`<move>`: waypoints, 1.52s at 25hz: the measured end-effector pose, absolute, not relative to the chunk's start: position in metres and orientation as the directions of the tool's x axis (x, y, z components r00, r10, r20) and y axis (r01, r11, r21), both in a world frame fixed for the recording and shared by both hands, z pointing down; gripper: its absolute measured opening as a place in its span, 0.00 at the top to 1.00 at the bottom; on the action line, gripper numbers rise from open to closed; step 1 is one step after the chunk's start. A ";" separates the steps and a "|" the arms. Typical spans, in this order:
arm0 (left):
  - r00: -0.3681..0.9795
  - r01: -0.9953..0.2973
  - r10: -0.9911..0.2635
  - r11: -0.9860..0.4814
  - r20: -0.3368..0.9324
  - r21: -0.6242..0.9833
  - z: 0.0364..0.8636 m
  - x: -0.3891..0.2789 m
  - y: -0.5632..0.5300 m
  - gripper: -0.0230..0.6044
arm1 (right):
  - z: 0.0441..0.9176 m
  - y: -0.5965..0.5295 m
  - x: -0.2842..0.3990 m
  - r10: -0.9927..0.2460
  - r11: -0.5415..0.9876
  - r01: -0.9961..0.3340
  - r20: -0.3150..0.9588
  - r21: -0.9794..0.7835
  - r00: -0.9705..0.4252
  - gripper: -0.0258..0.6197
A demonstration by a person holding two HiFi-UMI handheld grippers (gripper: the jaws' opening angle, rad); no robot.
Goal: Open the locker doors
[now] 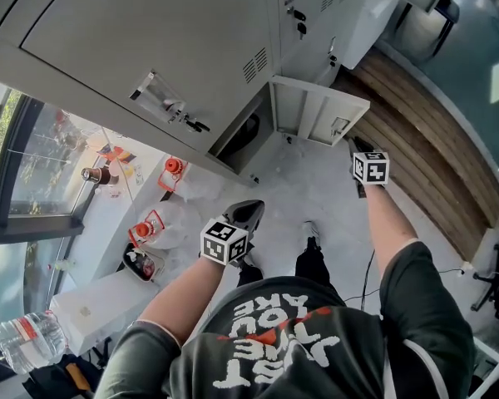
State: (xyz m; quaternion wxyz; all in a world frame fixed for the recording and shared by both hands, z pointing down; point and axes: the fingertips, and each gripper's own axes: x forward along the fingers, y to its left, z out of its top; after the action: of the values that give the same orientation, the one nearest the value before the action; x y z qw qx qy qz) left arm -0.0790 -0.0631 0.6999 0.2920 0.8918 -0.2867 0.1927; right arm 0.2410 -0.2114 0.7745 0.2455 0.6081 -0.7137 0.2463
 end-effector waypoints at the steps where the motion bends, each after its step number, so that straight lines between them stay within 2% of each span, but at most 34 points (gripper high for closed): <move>1: 0.763 -0.623 -0.403 -0.666 0.505 0.410 0.696 -0.079 -0.064 0.95 | 0.776 -0.202 0.238 -0.741 0.137 -0.988 0.655 -0.067 -0.147 0.86; 6: 0.784 -0.610 -0.444 -0.682 0.434 0.402 0.656 -0.076 -0.078 0.95 | 0.769 -0.146 0.202 -0.713 0.196 -0.970 0.658 -0.146 -0.243 0.86; 10: 0.807 -0.588 -0.486 -0.711 0.335 0.385 0.598 -0.070 -0.090 0.95 | 0.722 -0.121 0.171 -0.734 0.232 -0.948 0.599 -0.219 -0.318 0.86; 16: 0.831 -0.556 -0.521 -0.768 0.196 0.318 0.506 -0.065 -0.102 0.95 | 0.600 -0.120 0.140 -0.801 0.327 -0.915 0.445 -0.236 -0.401 0.86; 23: 0.838 -0.540 -0.542 -0.806 0.064 0.245 0.407 -0.080 -0.110 0.95 | 0.445 -0.126 0.118 -0.857 0.423 -0.894 0.256 -0.150 -0.448 0.88; 27: 0.831 -0.546 -0.557 -0.812 0.004 0.206 0.362 -0.093 -0.116 0.95 | 0.386 -0.121 0.107 -0.864 0.458 -0.882 0.180 -0.106 -0.470 0.89; 33: 0.824 -0.551 -0.566 -0.813 -0.030 0.189 0.329 -0.102 -0.123 0.95 | 0.349 -0.119 0.100 -0.864 0.478 -0.870 0.113 -0.123 -0.491 0.90; 38: 0.826 -0.548 -0.563 -0.816 -0.036 0.184 0.322 -0.101 -0.122 0.95 | 0.346 -0.117 0.102 -0.863 0.480 -0.871 0.118 -0.110 -0.491 0.91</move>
State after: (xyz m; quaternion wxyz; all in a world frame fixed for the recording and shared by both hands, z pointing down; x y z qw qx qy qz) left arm -0.1012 -0.1215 0.3221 0.0828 0.9519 -0.2917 -0.0445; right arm 0.1019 -0.1165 0.3461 0.0229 0.5042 -0.8598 0.0776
